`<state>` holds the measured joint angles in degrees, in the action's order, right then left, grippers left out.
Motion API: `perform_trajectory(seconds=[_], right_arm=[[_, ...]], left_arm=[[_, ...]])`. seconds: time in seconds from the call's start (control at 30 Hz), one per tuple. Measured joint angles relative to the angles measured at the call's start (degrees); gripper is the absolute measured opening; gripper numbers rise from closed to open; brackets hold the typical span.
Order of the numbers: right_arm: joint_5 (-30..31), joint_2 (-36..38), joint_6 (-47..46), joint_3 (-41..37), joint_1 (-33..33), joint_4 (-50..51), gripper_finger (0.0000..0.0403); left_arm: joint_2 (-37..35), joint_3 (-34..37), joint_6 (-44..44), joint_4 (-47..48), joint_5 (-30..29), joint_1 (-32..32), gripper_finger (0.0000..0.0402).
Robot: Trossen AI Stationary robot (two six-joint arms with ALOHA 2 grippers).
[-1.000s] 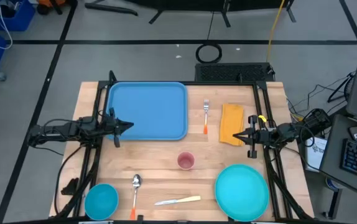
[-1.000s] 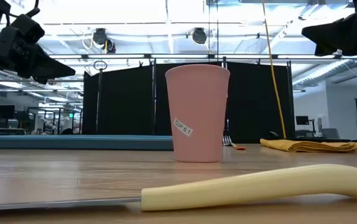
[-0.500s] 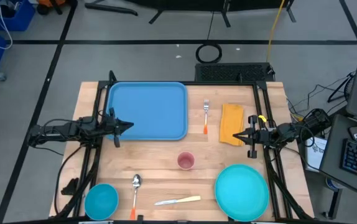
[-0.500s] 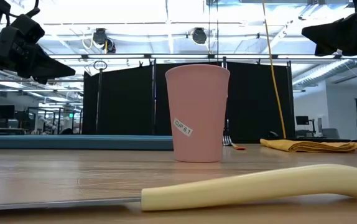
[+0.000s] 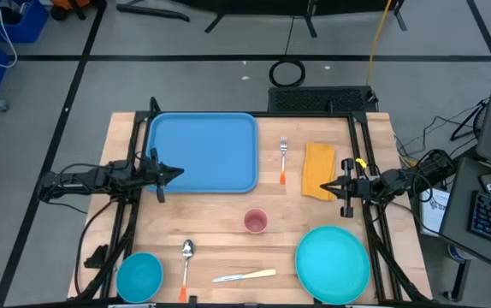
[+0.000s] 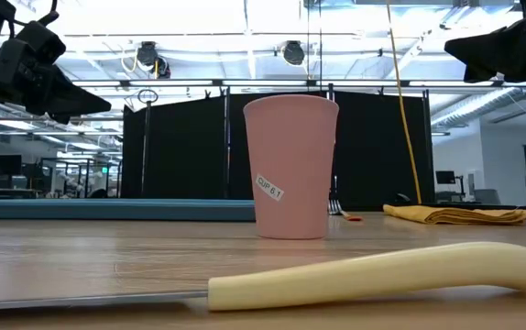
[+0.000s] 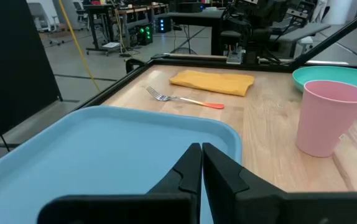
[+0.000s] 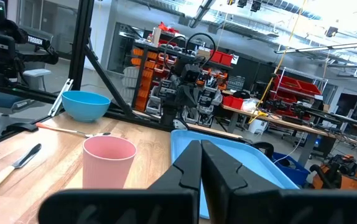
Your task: Set up tray
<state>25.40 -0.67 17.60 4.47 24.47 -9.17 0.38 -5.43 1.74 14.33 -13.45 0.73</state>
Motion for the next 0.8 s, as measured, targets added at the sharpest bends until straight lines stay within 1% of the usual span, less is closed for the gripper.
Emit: perform_trajectory(seconds=[0.33,0.57,0.8], right_arm=[[-0.14,0.00,-1.36,0.00,0.00,0.00,0.0000],[-0.09,-0.01,-13.55,0.01,0.00,-0.25,0.0000],[4.72,0.00,-15.02,0.02,-0.13,-3.61,0.0000]], left_arm=[[-0.02,0.00,0.00,-0.02,-0.02,-0.02,0.0019],[-0.01,0.00,0.00,-0.02,0.00,-0.02,0.0019],[-0.01,0.00,0.00,0.00,-0.01,-0.01,0.0019]])
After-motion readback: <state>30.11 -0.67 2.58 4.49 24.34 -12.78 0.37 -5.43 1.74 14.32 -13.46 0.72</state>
